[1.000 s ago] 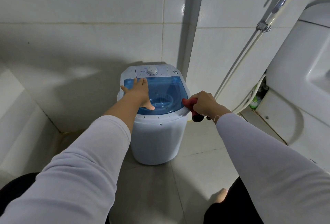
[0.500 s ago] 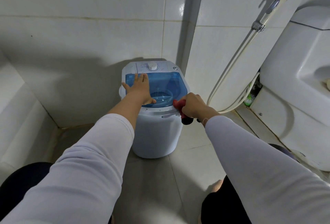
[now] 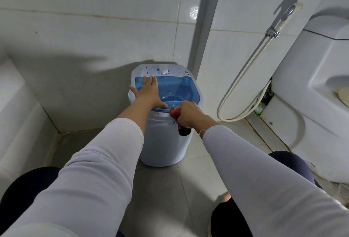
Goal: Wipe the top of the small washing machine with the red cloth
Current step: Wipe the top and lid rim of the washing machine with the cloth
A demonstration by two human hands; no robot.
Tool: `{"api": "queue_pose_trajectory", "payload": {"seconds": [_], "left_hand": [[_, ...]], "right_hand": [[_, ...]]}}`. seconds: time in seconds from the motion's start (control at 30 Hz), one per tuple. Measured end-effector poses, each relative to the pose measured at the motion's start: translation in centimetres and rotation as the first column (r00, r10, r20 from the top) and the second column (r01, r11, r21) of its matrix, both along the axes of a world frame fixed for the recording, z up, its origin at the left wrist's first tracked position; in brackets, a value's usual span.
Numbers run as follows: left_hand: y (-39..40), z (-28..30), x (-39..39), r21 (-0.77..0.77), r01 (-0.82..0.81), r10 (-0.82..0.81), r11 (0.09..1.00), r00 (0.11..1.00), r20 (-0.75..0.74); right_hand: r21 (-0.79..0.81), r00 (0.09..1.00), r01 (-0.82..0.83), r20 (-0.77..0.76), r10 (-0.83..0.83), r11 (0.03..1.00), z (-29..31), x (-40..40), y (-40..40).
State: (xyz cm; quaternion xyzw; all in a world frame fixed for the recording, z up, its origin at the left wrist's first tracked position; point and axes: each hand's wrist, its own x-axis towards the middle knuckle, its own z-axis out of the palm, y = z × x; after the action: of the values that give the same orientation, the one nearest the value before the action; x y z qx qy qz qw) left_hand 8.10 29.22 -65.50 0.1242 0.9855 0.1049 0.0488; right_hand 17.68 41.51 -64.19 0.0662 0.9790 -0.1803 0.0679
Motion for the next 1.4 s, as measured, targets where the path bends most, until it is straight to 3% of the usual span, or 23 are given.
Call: {"api": "queue_pose_trajectory", "payload": {"seconds": [0.47,0.63,0.77,0.9,1.0,1.17,1.27,1.4], "left_hand": [[-0.7,-0.2,-0.8,0.04,-0.045,0.045,0.998,0.999,0.014],[-1.6,0.0,-0.3,0.146,-0.092,0.084,0.985,0.995,0.058],[-3.5,0.5,0.2,0.308,-0.229,0.21,0.923,0.973,0.095],[-5.4,0.3,1.6,0.443,-0.338,0.339,0.831,0.938,0.08],[-5.8,-1.0,3.3,0.542,-0.405,0.386,0.736,0.909,0.155],[-4.7,-3.8,6.6,0.622,-0.482,0.382,0.617,0.874,0.299],[-3.6,-4.9,8.3,0.608,-0.516,0.397,0.604,0.856,0.332],[-2.2,-6.1,8.8,0.632,-0.576,0.429,0.518,0.814,0.391]], "right_hand": [[0.052,0.993,-0.117,0.003,0.117,0.992,-0.1,-0.6,-3.5],[0.023,0.986,-0.163,0.049,0.162,0.986,-0.1,-1.3,-3.7],[-0.138,0.958,-0.197,0.181,0.22,0.971,1.9,-1.2,-1.7],[-0.24,0.968,-0.182,0.127,0.217,0.954,5.2,-1.9,0.5],[-0.245,0.974,-0.192,0.072,0.215,0.95,7.7,-2.9,1.3],[0.081,0.914,-0.406,0.028,0.405,0.91,9.2,-4.2,0.5],[0.33,0.808,-0.569,0.056,0.586,0.754,9.0,-5.0,-0.6],[0.4,0.658,-0.712,0.096,0.747,0.576,8.3,-6.4,-1.2]]}}
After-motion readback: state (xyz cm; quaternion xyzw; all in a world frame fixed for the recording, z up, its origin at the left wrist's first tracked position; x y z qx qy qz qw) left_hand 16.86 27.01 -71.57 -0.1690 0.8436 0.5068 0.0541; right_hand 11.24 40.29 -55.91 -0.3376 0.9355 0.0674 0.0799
